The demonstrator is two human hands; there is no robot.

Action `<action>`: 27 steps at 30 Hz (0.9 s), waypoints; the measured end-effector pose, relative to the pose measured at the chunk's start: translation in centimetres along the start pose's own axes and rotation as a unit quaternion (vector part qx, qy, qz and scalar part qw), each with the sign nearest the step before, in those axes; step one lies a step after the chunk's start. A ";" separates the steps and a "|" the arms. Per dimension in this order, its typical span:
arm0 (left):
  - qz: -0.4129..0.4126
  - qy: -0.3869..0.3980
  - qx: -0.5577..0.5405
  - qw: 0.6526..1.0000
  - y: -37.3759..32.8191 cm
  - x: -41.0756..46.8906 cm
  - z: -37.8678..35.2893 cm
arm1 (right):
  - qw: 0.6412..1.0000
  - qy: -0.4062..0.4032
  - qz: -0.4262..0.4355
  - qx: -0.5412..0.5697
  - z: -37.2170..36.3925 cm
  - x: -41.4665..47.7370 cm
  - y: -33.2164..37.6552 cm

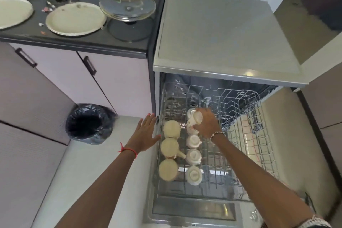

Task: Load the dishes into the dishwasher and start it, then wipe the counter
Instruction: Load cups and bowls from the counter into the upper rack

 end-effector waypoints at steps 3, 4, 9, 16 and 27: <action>0.010 -0.007 -0.002 1.000 -0.4 3.4 -1.4 | 1.000 -0.001 -0.005 0.003 -0.1 4.6 -2.7; 0.012 -0.006 -0.005 1.000 -0.5 4.6 -1.8 | 1.000 0.002 -0.007 0.006 -0.3 6.2 -3.4; 0.011 -0.022 -0.022 0.999 0.0 9.2 -3.7 | 1.000 0.002 -0.005 -0.004 -1.8 12.7 -5.9; 0.001 -0.021 -0.001 1.000 1.0 12.8 -5.5 | 1.000 -0.001 0.015 0.008 -4.8 18.1 -7.6; -0.049 -0.083 -0.032 0.995 0.5 13.0 -5.9 | 0.998 0.000 0.055 -0.042 -7.7 20.9 -7.4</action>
Point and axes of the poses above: each hand's wrist, its own x-axis towards the middle knuckle, its own z-axis out of the back of the hand, y = z × x, the point moved 3 cm from there along x, towards the middle knuckle, and after that the axes turned 4 degrees about -y, right-handed, at the moved point
